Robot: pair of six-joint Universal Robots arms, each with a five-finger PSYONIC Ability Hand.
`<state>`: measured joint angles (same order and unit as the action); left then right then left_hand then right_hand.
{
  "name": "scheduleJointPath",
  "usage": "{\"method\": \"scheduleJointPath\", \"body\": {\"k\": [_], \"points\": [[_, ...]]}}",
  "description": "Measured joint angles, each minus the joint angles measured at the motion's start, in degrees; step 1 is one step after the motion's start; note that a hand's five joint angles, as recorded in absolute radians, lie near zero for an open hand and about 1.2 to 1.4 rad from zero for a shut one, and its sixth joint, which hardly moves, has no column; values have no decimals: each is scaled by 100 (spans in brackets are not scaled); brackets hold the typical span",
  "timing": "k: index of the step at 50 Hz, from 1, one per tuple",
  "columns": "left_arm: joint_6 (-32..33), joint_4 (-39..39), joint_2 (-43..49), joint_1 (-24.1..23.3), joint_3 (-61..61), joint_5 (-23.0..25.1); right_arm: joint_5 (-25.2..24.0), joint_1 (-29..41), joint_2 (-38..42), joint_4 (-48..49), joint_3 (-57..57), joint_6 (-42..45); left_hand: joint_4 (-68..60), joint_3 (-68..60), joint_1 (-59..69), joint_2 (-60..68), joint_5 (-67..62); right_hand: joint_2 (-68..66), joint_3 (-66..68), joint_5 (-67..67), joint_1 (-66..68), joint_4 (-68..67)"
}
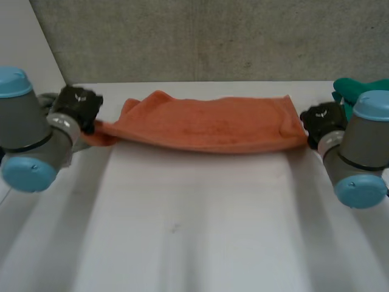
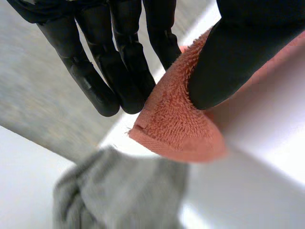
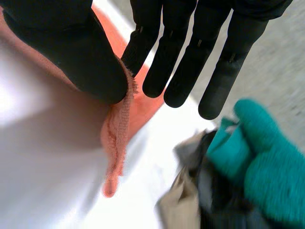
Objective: Fold the laundry.
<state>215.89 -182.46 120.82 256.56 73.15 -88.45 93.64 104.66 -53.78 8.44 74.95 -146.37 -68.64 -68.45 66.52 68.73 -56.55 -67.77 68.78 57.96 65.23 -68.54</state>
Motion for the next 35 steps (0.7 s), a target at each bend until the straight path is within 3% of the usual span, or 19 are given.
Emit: {"method": "scheduleJointPath", "body": {"k": [5, 10, 14, 18, 25, 35], "points": [[846, 815, -610, 94, 814, 60, -133, -179, -581, -1030, 438, 473, 0, 0, 0, 0, 0, 0, 0, 0, 0, 0], [2383, 2006, -1351, 269, 1953, 61, -361, -496, -1458, -2517, 1200, 1719, 0, 0, 0, 0, 0, 0, 0, 5, 19, 0], [3388, 2473, -1740, 466, 2565, 100, -559, -741, -1933, -3045, 1734, 2768, 0, 0, 0, 0, 0, 0, 0, 43, 234, 0], [3799, 2474, -1967, 495, 2668, 168, -737, -872, -2146, -2982, 2069, 3422, 0, 0, 0, 0, 0, 0, 0, 56, 242, 0], [2962, 2096, -1698, 169, 1813, 136, -783, -728, -1792, -2279, 1778, 3028, 0, 0, 0, 0, 0, 0, 0, 82, 242, 0], [1275, 1849, -182, -267, -304, -492, -424, -496, -587, -855, 619, 1678, 0, 0, 0, 0, -54, 0, 0, 83, 242, 0]]}}
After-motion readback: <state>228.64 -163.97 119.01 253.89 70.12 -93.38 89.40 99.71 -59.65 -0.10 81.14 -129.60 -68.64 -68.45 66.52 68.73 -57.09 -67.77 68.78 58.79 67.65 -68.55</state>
